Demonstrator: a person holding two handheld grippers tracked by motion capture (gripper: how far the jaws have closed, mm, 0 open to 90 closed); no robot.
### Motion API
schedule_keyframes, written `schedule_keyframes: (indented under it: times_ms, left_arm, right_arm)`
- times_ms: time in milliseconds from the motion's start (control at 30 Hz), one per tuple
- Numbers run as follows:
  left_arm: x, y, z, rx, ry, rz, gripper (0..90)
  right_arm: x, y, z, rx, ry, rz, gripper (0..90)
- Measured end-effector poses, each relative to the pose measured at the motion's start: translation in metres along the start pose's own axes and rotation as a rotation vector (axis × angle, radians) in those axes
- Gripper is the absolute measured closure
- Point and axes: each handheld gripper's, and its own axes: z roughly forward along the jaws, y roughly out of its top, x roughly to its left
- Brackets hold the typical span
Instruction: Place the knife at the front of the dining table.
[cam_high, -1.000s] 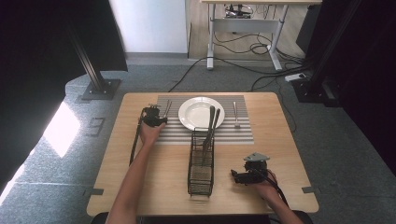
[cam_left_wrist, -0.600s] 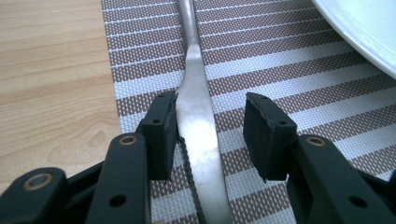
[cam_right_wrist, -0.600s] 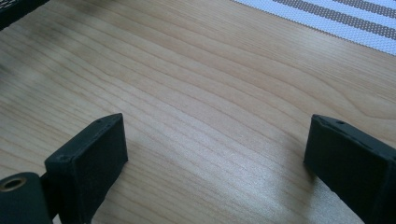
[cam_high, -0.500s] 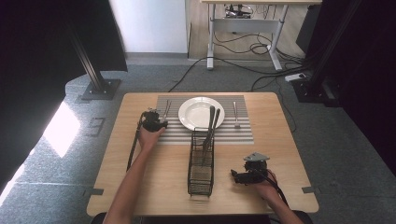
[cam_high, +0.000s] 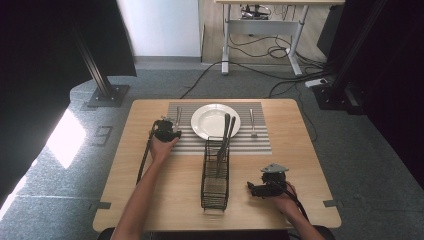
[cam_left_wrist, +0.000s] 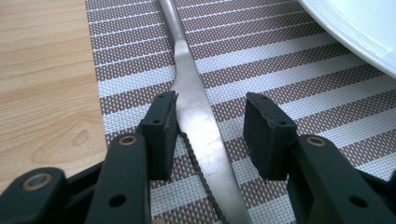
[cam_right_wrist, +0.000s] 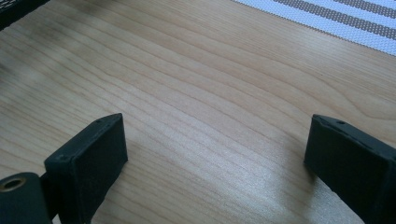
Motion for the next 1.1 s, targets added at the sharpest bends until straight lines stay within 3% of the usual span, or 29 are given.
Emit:
schedule_keyframes:
  times_ms: [167, 300, 533, 833, 1100]
  left_arm:
    - [0.003, 0.001, -0.005, -0.016, -0.019, -0.009, 46.7]
    - [0.009, 0.003, -0.022, -0.073, -0.044, -0.027, 42.2]
    - [0.016, -0.003, -0.047, -0.105, -0.107, -0.052, 36.0]
    - [0.013, -0.018, -0.071, -0.110, -0.152, -0.022, 35.1]
    - [0.004, -0.034, -0.102, -0.139, -0.188, 0.030, 34.9]
  right_arm:
    - [0.000, 0.000, 0.000, -0.001, 0.001, 0.000, 5.7]
    - [0.000, 0.000, 0.000, 0.000, 0.000, 0.000, 5.7]
    - [0.000, 0.000, 0.000, 0.000, 0.000, 0.001, 5.6]
    - [0.000, 0.000, 0.000, 0.002, 0.000, 0.001, 5.6]
    - [0.000, 0.000, 0.000, 0.003, 0.002, 0.003, 5.4]
